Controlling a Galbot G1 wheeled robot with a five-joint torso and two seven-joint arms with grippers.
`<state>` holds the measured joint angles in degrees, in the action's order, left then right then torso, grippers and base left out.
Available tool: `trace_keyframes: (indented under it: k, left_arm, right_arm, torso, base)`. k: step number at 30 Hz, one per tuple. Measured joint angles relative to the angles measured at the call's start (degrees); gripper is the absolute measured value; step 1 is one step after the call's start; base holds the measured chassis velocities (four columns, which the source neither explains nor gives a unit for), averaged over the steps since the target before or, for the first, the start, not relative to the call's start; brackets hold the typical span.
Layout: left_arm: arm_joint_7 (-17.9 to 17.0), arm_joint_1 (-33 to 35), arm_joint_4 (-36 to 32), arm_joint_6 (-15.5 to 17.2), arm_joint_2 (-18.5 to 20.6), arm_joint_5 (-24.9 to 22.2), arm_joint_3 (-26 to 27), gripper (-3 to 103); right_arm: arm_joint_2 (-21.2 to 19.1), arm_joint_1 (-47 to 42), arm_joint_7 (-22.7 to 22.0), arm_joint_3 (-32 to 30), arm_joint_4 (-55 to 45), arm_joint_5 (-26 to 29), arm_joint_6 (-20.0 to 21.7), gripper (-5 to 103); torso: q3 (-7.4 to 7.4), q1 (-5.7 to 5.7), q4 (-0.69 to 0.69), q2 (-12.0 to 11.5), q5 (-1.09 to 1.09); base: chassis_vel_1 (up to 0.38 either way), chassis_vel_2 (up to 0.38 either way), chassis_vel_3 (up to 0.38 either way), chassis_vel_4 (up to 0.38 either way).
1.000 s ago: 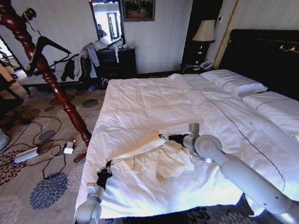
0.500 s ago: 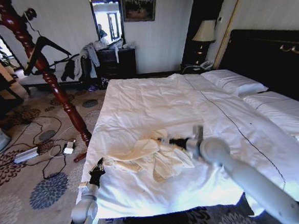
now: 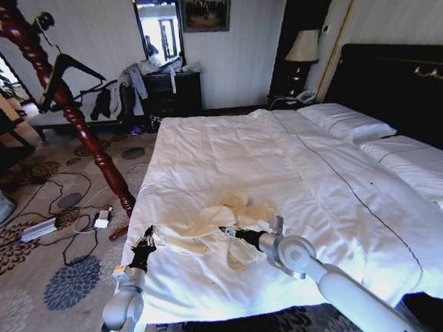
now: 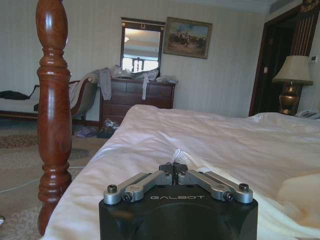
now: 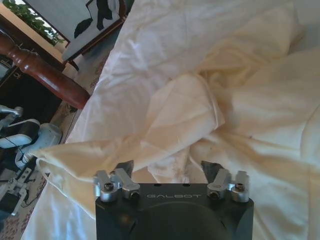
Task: Pick up the clothes from the bed and hang them on the clothes hanger.
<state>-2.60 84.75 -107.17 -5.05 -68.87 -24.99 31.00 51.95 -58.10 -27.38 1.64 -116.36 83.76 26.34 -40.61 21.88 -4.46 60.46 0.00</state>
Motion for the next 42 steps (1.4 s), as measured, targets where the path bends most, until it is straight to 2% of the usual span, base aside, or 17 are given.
trace_keyframes:
  k: [4,12,13,15,16,19,20,22,25,27,28,31,33,36,37,38,42]
  left_arm:
    - [0.0,-0.7,0.9,0.0,0.5,0.0,-0.1,0]
    - [0.0,-1.6,2.4,0.1,0.5,0.0,-0.7,0]
    - [0.0,-1.9,2.9,0.1,0.6,0.0,-0.9,0]
    - [0.0,-2.0,3.0,0.1,0.7,0.0,-0.9,0]
    - [0.0,-2.0,3.0,0.1,0.7,0.0,-0.9,0]
    - [-0.1,-2.1,3.1,0.1,0.8,0.0,-0.9,0]
    - [-0.1,-2.1,3.1,0.1,0.8,0.0,-0.9,0]
    - [-0.1,-2.0,3.2,0.1,0.8,0.0,-1.0,0]
    - [-0.1,-2.0,3.3,0.1,0.8,0.0,-1.0,0]
    - [-0.1,-1.9,3.5,0.1,0.7,0.2,-1.0,0]
    - [-0.1,-1.9,3.6,0.1,0.7,0.4,-1.1,0]
    - [-0.1,-1.9,3.6,0.1,0.7,0.5,-1.1,0]
    - [-0.1,-1.9,3.6,0.1,0.7,0.6,-1.1,0]
    - [-0.1,-1.9,3.6,0.1,0.7,0.6,-1.1,0]
    - [-0.1,-1.8,3.6,0.1,0.7,0.7,-1.1,0]
    - [-0.1,-1.7,3.5,0.1,0.7,0.7,-1.1,0]
    - [-0.1,-1.5,3.4,0.1,0.6,0.8,-1.0,0]
  right_arm:
    - [0.6,0.0,-0.6,0.4,0.0,0.4,-0.1,62]
    - [1.2,-0.5,-0.8,0.5,0.4,0.8,-0.3,70]
    - [1.5,-0.4,-0.6,0.6,0.5,1.0,-0.7,62]
    - [1.7,-0.3,-0.6,0.8,0.9,0.8,-0.8,53]
    - [1.7,-0.3,-0.6,0.8,0.9,0.8,-0.8,53]
    - [1.6,-0.7,-0.6,1.0,0.7,0.6,-0.9,37]
    - [1.6,-0.7,-0.6,1.0,0.7,0.6,-0.9,37]
    - [1.1,-1.3,-0.6,0.9,-0.2,0.6,-0.9,26]
    - [0.8,-2.0,-0.6,0.8,-0.9,0.4,-0.9,21]
    - [0.7,-2.6,-0.7,0.6,-1.6,0.4,-0.9,10]
    - [0.6,-2.9,-0.8,0.4,-2.0,0.3,-0.9,9]
    - [0.5,-3.6,-0.8,0.3,-2.6,0.3,-0.9,14]
    - [0.6,-4.1,-0.8,0.2,-2.8,-0.2,-0.9,25]
    - [0.8,-4.4,-0.6,0.3,-2.7,-0.8,-0.9,30]
    - [1.2,-4.5,-0.5,0.4,-2.3,-1.3,-0.9,41]
    - [1.4,-4.5,-0.4,0.6,-2.0,-1.7,-0.9,47]
    - [1.7,-4.3,0.0,0.9,-1.4,-2.5,-1.0,50]
  torso:
    - [0.0,0.0,0.0,0.0,0.0]
    - [0.0,0.0,0.0,0.0,0.0]
    - [0.0,0.0,0.0,0.0,0.0]
    - [0.0,0.0,0.0,0.0,0.0]
    - [0.0,0.0,0.0,0.0,0.0]
    - [0.0,0.0,0.0,0.0,0.01]
    - [0.0,0.0,0.0,0.0,0.01]
    - [0.0,0.0,0.0,0.0,0.0]
    - [0.0,0.0,0.0,0.0,0.0]
    - [0.0,0.0,0.0,0.0,0.0]
    - [0.0,0.0,0.0,0.0,0.0]
    - [0.0,0.0,0.0,0.0,0.0]
    - [0.0,0.0,0.0,0.0,0.0]
    - [0.0,0.0,0.0,0.0,0.0]
    - [0.0,0.0,0.0,0.0,0.0]
    - [0.0,0.0,0.0,0.0,0.0]
    - [0.0,0.0,0.0,0.0,0.0]
  base:
    - [0.0,0.0,0.0,0.0]
    - [0.0,0.0,0.0,0.0]
    - [0.0,0.0,0.0,0.0]
    - [0.0,0.0,0.0,0.0]
    - [0.0,0.0,0.0,0.0]
    - [0.0,0.0,0.0,0.0]
    - [0.0,0.0,0.0,0.0]
    - [0.0,0.0,0.0,0.0]
    - [0.0,0.0,0.0,0.0]
    - [0.0,0.0,0.0,0.0]
    - [0.0,0.0,0.0,0.0]
    - [0.0,0.0,0.0,0.0]
    - [0.0,0.0,0.0,0.0]
    - [0.0,0.0,0.0,0.0]
    - [0.0,0.0,0.0,0.0]
    - [0.0,0.0,0.0,0.0]
    - [0.0,0.0,0.0,0.0]
